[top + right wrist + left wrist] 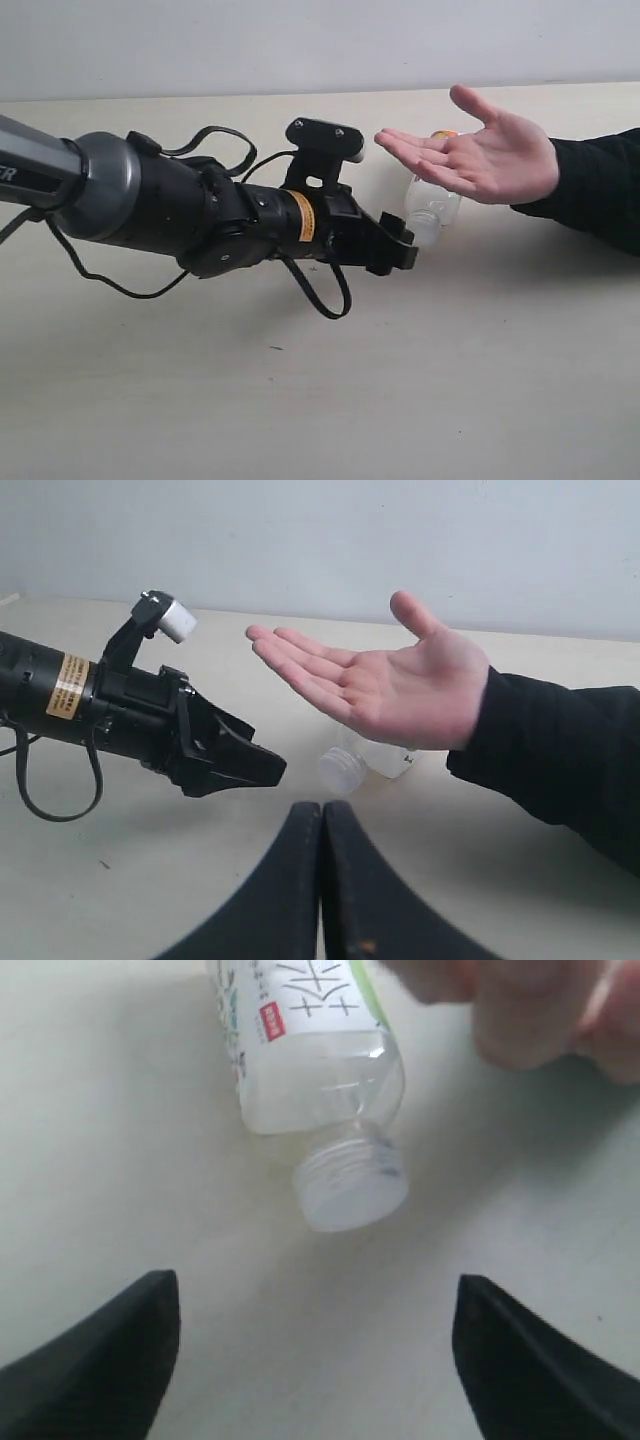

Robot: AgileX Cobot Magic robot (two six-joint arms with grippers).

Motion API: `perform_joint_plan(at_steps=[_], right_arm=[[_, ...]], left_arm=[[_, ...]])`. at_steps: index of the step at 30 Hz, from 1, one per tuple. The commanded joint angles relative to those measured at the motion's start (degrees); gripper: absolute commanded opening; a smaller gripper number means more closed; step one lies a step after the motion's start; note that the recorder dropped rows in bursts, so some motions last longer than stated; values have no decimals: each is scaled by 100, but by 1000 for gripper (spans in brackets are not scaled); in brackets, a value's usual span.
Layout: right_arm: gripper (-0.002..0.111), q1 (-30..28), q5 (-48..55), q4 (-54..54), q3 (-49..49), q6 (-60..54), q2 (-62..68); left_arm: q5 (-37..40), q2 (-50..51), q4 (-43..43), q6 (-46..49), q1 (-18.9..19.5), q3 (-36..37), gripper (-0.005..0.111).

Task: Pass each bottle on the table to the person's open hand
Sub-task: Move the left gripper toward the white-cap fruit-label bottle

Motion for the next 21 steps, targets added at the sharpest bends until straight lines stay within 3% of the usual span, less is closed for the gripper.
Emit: perform_joint_plan(at_steps=[1,4,9,21], right_arm=[[0,8,-46,-28,11,-22,-21],[0,8,-46,-28,11,-22,-21],[0,8,-46,-28,11,-22,-21],[0,8,-46,-28,11,-22,-21]], left_arm=[[183,229,-179,-84,-179,-511,73],[803,551,-179,-84,-300,-1091,73],[856,947,-179,-105,-314,-1551,73],[837,1228,-179,-215,-314,-1802,71]])
